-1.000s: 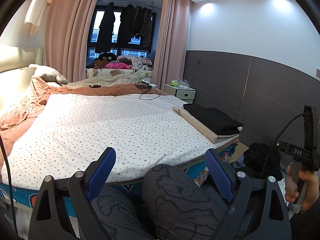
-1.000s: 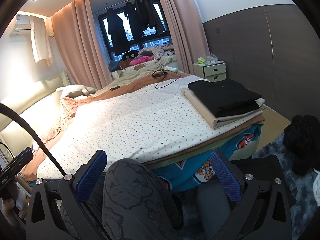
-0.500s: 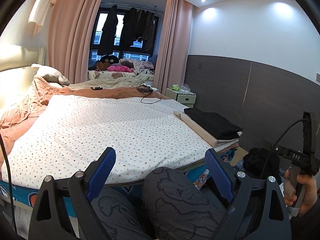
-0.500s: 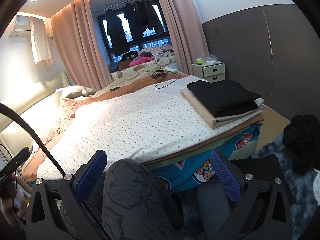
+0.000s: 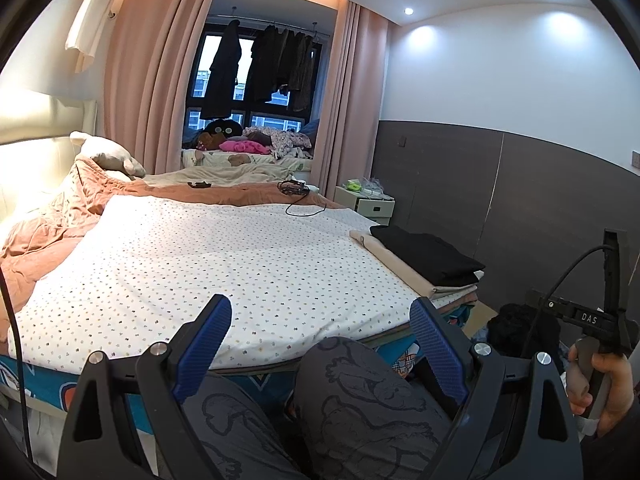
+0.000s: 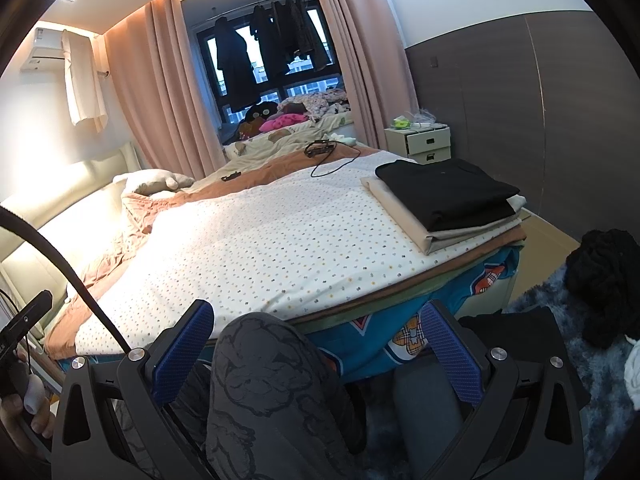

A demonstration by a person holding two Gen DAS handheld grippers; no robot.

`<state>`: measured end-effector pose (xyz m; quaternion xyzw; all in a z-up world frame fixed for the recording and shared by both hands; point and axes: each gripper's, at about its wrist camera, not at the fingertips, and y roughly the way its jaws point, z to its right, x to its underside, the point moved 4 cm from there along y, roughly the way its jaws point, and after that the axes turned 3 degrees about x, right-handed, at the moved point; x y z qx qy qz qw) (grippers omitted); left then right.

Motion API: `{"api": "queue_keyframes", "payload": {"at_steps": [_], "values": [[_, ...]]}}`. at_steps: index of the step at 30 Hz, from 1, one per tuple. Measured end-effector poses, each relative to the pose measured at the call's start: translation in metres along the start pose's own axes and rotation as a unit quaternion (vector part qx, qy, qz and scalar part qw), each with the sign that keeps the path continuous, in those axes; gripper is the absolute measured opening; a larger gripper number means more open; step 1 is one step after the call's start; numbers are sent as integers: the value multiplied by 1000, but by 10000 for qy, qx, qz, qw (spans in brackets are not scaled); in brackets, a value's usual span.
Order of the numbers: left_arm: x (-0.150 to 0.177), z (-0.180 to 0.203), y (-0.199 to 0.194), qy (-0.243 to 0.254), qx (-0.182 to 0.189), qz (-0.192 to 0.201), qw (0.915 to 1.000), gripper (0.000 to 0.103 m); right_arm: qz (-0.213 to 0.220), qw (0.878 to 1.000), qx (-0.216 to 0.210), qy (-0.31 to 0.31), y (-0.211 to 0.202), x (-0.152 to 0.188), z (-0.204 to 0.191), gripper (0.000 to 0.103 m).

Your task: Fold large clothes

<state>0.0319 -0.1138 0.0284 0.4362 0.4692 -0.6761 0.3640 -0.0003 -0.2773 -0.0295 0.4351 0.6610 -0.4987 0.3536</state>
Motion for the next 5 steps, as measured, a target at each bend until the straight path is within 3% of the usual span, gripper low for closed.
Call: {"api": "queue_keyframes", "payload": {"at_steps": [5], "values": [[-1,-3,-9,-11,-15,77,10000,92,48,10000,3,-28,0,0,-3,103]]}}
